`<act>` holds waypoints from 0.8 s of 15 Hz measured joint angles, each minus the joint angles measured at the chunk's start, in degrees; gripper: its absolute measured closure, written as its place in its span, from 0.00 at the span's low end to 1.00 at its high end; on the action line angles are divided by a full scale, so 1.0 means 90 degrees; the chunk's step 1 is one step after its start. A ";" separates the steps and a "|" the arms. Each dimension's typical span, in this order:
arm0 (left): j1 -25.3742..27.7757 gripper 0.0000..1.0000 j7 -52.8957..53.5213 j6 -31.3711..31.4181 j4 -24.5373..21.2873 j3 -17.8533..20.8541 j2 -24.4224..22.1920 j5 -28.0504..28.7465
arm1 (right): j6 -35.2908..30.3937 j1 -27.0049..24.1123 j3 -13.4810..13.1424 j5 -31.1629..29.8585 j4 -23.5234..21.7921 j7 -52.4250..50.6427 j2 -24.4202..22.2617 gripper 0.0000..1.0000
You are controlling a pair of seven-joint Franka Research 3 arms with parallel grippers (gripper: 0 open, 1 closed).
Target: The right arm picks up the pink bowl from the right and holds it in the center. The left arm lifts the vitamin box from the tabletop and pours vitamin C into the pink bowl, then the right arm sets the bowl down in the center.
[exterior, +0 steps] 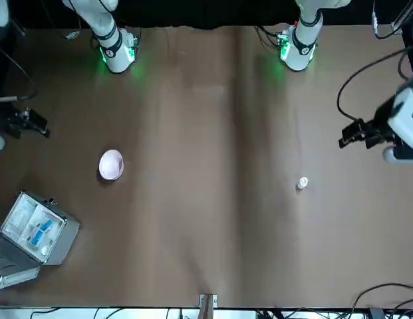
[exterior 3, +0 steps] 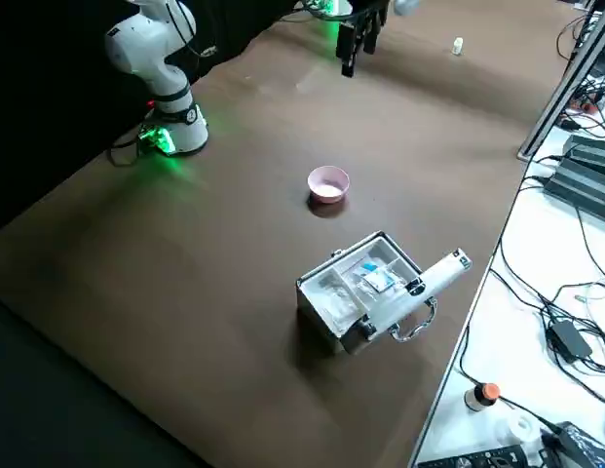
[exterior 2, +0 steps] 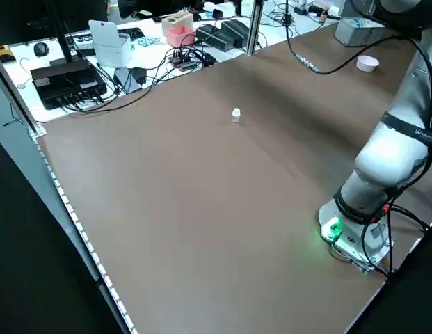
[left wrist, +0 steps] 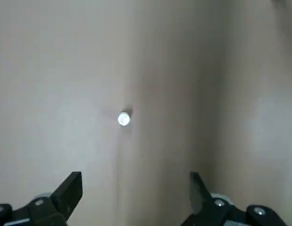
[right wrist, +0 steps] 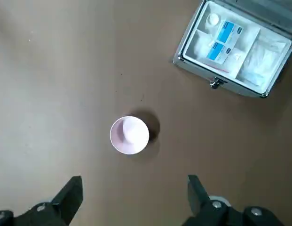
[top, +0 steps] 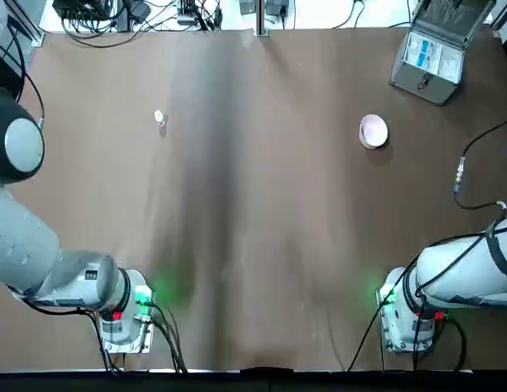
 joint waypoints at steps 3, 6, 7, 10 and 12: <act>0.0373 0.00 0.1156 0.0269 0.0040 0.0006 0.0325 -0.0221 | 0.0203 0.0009 0.0000 0.0000 -0.0001 0.0005 0.0256 0.02; 0.0757 0.00 0.1842 0.0328 0.0052 0.0010 0.0592 -0.0782 | 0.0209 0.0009 0.0000 0.0000 -0.0001 0.0039 0.0383 0.02; 0.0905 0.00 0.2138 0.0334 0.0057 0.0011 0.0700 -0.0968 | 0.0190 0.0015 0.0000 0.0000 -0.0007 0.0039 0.0407 0.02; 0.1407 0.00 0.3202 0.0378 0.0062 0.0015 0.1082 -0.1701 | 0.0160 0.0030 0.0000 0.0000 -0.0190 0.0049 0.0469 0.02; 0.1756 0.00 0.4072 0.0395 0.0069 0.0013 0.1337 -0.2200 | 0.0379 0.0040 0.0002 0.0000 -0.0342 0.0051 0.0606 0.02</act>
